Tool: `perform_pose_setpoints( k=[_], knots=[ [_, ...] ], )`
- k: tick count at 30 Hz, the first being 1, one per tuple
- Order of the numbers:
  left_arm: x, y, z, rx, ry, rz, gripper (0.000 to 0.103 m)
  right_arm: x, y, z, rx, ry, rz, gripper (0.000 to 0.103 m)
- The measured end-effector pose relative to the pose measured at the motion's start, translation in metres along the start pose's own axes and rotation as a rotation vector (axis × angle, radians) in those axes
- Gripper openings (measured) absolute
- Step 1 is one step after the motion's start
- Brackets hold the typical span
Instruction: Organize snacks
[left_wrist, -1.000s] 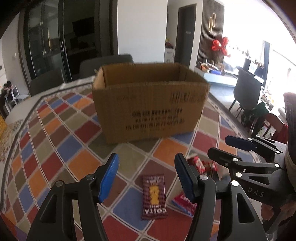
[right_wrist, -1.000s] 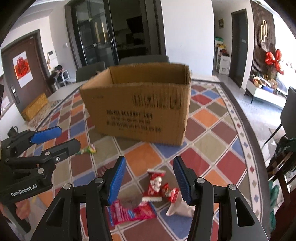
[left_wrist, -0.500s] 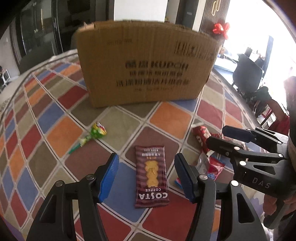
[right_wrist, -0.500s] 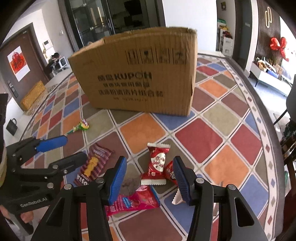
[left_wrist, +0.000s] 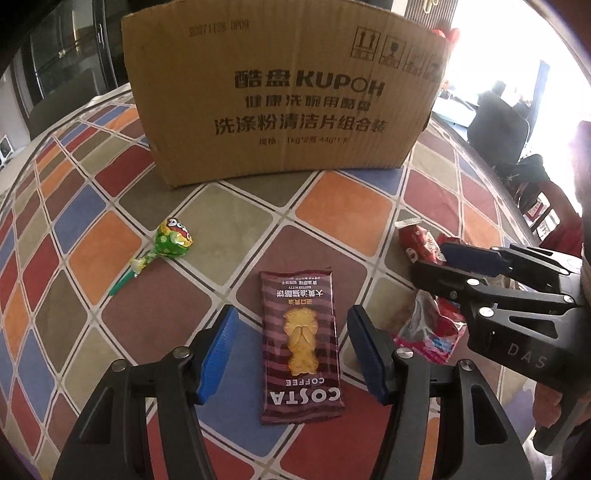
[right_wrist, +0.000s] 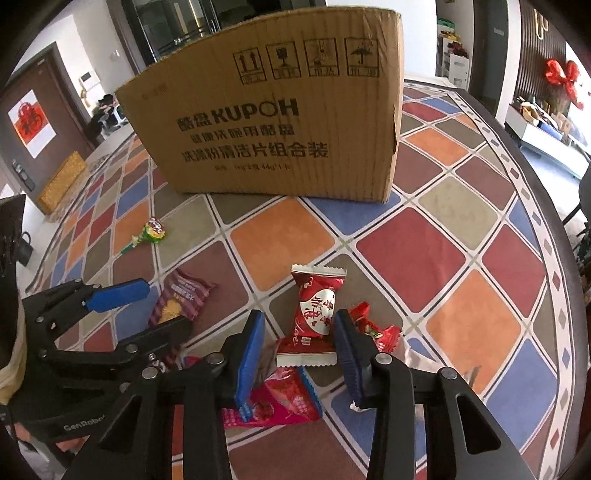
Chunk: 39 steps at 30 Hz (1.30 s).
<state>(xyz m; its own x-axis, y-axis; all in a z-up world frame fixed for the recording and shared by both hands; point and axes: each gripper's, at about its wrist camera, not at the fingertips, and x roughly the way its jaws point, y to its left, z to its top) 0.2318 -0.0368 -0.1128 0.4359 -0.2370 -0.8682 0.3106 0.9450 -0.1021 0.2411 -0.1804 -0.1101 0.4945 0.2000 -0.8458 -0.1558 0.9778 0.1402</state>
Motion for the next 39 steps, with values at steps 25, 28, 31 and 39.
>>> perform_pose_setpoints(
  k=[25,28,31,39],
  knots=[
    [-0.014,0.0,0.004,-0.004,-0.077,0.051,0.036,0.003,0.007,-0.001,-0.006,-0.028,-0.007,0.027],
    [-0.023,-0.001,0.005,-0.007,-0.096,0.043,0.036,0.0,0.01,0.0,-0.008,-0.039,0.0,0.027],
    [-0.029,-0.001,0.006,-0.012,-0.109,0.038,0.036,-0.002,0.01,0.0,-0.008,-0.042,-0.006,0.026],
    [-0.042,-0.003,0.01,-0.02,-0.148,0.035,0.036,-0.014,0.009,0.002,0.011,-0.079,0.009,0.004]
  ],
)
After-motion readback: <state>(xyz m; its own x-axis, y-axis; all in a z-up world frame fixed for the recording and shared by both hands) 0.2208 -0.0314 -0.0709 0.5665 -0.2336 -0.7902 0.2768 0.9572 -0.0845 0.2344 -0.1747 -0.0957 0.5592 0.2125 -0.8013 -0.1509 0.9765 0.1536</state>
